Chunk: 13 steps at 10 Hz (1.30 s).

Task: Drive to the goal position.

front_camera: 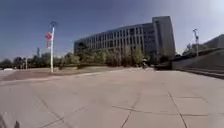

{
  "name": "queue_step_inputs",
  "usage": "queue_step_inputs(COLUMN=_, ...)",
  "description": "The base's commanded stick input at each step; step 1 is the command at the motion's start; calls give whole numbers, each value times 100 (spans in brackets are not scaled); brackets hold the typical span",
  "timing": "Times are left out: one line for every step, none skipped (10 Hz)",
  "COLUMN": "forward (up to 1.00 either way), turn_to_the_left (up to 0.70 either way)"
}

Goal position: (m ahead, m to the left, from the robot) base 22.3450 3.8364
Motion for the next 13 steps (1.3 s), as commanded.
queue_step_inputs(forward=100, turn_to_the_left=-27)
queue_step_inputs(forward=100, turn_to_the_left=-27)
queue_step_inputs(forward=100, turn_to_the_left=-27)
queue_step_inputs(forward=100, turn_to_the_left=-27)
queue_step_inputs(forward=100, turn_to_the_left=-27)
queue_step_inputs(forward=100, turn_to_the_left=-27)
queue_step_inputs(forward=100, turn_to_the_left=-27)
queue_step_inputs(forward=100, turn_to_the_left=-27)
queue_step_inputs(forward=100, turn_to_the_left=-27)
queue_step_inputs(forward=100, turn_to_the_left=-27)
queue_step_inputs(forward=100, turn_to_the_left=-27)
queue_step_inputs(forward=100, turn_to_the_left=-27)
queue_step_inputs(forward=100, turn_to_the_left=-27)
